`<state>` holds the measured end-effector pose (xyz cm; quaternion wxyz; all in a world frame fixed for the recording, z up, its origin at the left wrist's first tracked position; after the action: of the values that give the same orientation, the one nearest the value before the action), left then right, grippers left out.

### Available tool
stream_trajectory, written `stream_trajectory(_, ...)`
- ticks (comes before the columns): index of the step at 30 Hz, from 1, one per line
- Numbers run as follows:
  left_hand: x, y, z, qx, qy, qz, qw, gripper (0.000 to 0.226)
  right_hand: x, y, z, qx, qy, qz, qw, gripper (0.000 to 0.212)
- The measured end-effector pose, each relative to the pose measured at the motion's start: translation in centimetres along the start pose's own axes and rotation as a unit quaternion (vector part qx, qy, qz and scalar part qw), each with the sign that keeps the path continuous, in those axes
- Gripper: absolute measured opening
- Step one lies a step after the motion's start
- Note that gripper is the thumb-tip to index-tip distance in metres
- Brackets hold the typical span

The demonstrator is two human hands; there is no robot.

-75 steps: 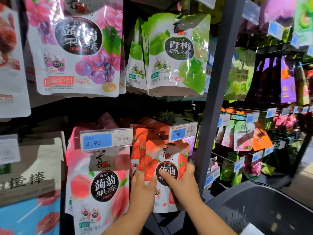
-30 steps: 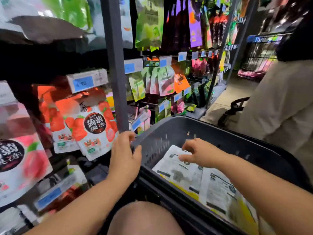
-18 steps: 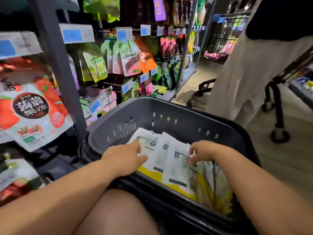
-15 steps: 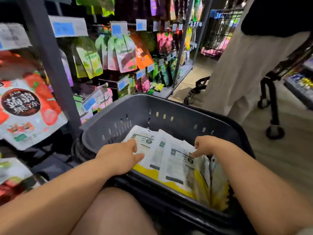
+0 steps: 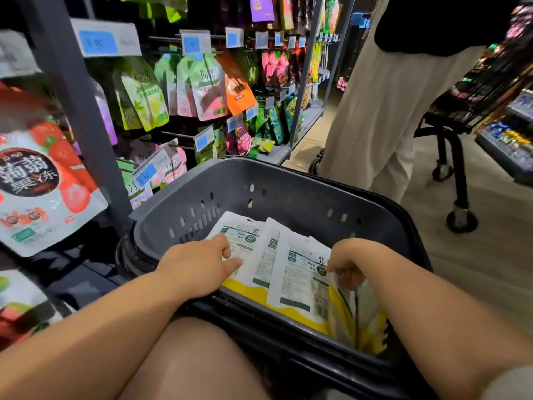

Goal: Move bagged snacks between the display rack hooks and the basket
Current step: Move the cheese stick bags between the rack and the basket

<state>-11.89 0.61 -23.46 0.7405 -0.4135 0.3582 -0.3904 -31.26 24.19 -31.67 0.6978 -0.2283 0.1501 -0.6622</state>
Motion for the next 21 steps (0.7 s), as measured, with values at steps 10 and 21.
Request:
stream_trajectory(10, 0.0, 0.1, 0.0, 0.008, 0.006, 0.008, 1.000, 0.028, 2.7, 0.1, -0.1, -0.025, -0.064, -0.008, 0.998, 0.029)
stream_trajectory(21, -0.2, 0.0, -0.1, -0.015, 0.024, 0.016, 0.999, 0.028, 7.2, -1.4, 2.4, -0.095, -0.249, -0.047, 0.963, 0.025)
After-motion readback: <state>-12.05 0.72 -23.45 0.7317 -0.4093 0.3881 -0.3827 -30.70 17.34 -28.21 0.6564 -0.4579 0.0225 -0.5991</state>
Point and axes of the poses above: each hand's wrist, its own z-axis away from the middle knuckle, its own y-axis out of the palm, x = y × z, the point moved 10 cm from there along -z, towards the middle knuckle, and after that the axes turned 14 degrees about x, right-handed, at the moved point
